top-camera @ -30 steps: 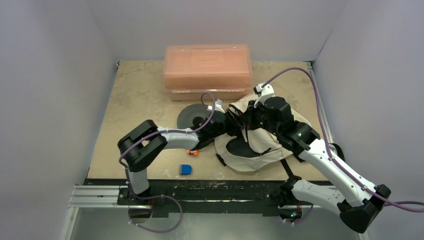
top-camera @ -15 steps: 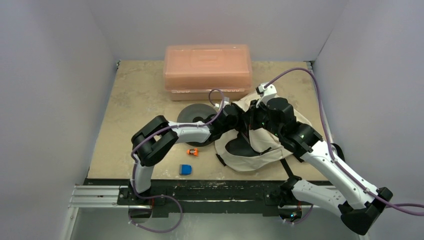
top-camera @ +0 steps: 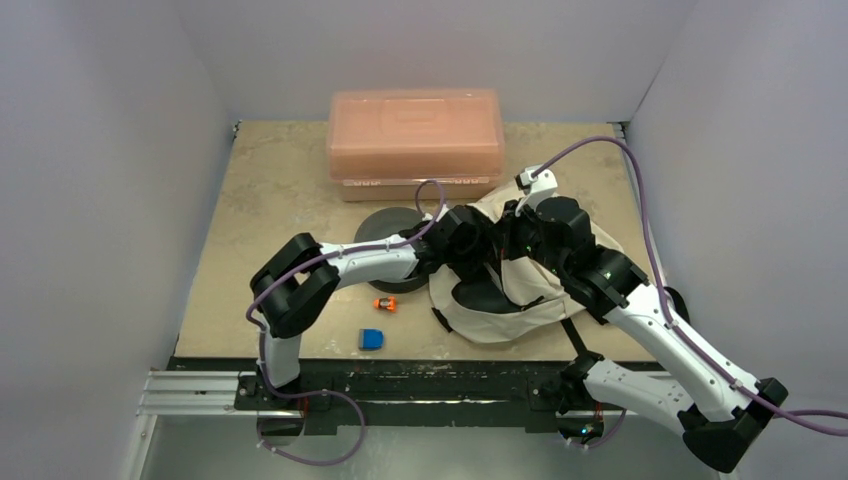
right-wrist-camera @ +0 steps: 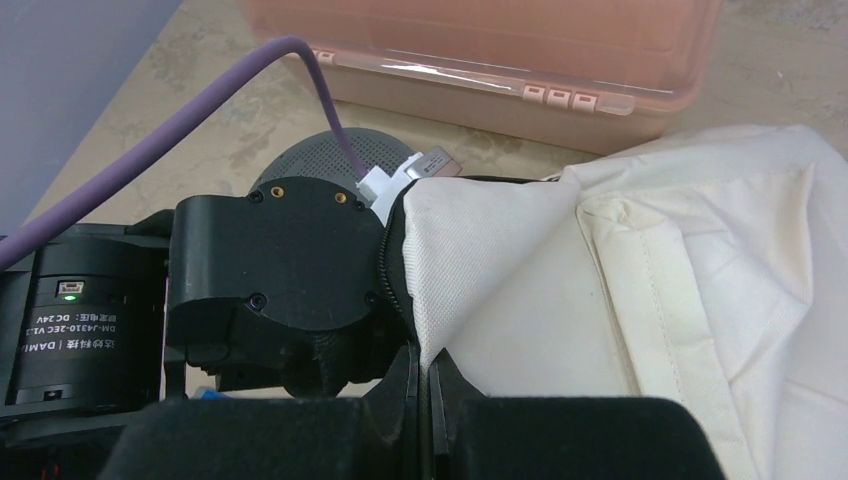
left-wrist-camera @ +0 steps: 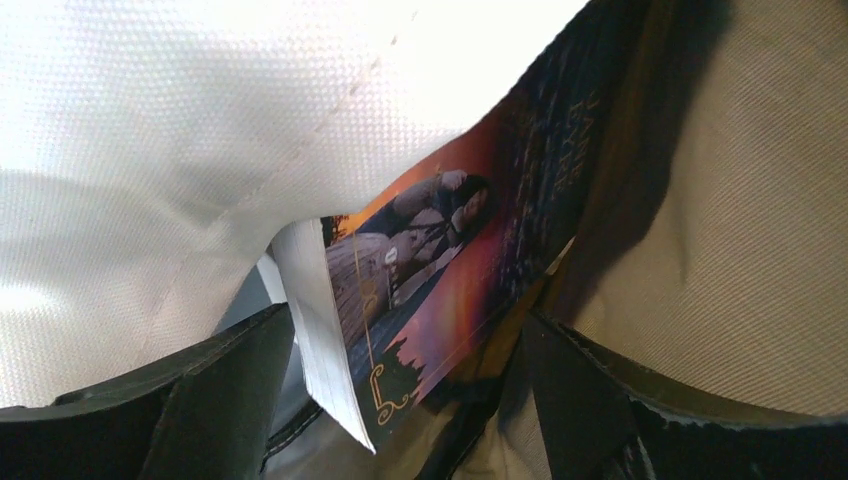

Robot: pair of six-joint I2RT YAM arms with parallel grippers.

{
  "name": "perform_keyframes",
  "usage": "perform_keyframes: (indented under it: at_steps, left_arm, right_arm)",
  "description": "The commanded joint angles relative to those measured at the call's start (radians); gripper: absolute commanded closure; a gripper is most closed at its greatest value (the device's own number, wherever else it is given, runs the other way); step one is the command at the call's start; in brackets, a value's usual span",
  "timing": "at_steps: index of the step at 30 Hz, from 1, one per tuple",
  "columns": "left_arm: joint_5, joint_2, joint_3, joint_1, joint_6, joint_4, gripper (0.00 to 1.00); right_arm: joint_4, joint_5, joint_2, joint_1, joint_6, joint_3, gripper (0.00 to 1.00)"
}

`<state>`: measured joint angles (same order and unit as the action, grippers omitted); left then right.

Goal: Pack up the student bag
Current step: Place the book in the student bag, then zip the student bag at the center of the board.

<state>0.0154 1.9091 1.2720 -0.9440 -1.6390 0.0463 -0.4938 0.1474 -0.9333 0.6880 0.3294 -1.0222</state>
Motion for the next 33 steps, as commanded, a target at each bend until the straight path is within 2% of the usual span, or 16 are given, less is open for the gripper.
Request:
perform_keyframes:
  at_steps: [1, 7, 10, 14, 17, 22, 26, 28, 31, 33]
  left_arm:
    - [0.069, -0.064, 0.038, -0.004, 0.018, 0.036, 0.16]
    - [0.081, -0.124, 0.024, -0.005, 0.142, 0.084, 0.18]
    - [0.07, -0.18, -0.001, -0.004, 0.261, 0.117, 0.21]
    - [-0.034, -0.33, -0.133, -0.006, 0.427, 0.107, 0.2]
    - [-0.071, -0.455, -0.259, -0.006, 0.517, 0.041, 0.2]
    - [-0.001, -0.638, -0.445, -0.006, 0.728, -0.147, 0.24]
    - [-0.008, -0.786, -0.551, -0.006, 0.934, -0.163, 0.25]
    - [-0.039, -0.877, -0.591, -0.004, 0.999, -0.177, 0.24]
    - [-0.079, -0.964, -0.616, -0.004, 1.081, -0.175, 0.24]
    - [-0.088, -0.994, -0.624, -0.004, 1.13, -0.175, 0.24]
  right_arm:
    - [0.052, 0.024, 0.027, 0.004, -0.009, -0.015, 1.0]
    - [0.044, 0.033, 0.021, 0.004, -0.009, -0.014, 1.0]
    - [0.034, 0.041, 0.016, 0.004, -0.007, -0.013, 1.0]
    - [0.019, 0.073, 0.027, 0.004, -0.003, -0.003, 1.0]
    - [0.024, 0.101, 0.059, 0.003, 0.004, 0.022, 1.0]
    - [0.028, 0.157, 0.098, 0.004, 0.035, 0.074, 1.0]
    - [0.053, 0.034, 0.067, 0.004, 0.032, 0.117, 1.0]
    - [0.076, -0.106, 0.026, 0.005, 0.039, 0.14, 0.9]
    - [0.134, -0.379, -0.059, 0.007, 0.041, 0.173, 0.69]
    - [0.153, -0.492, -0.115, 0.017, 0.047, 0.183, 0.57]
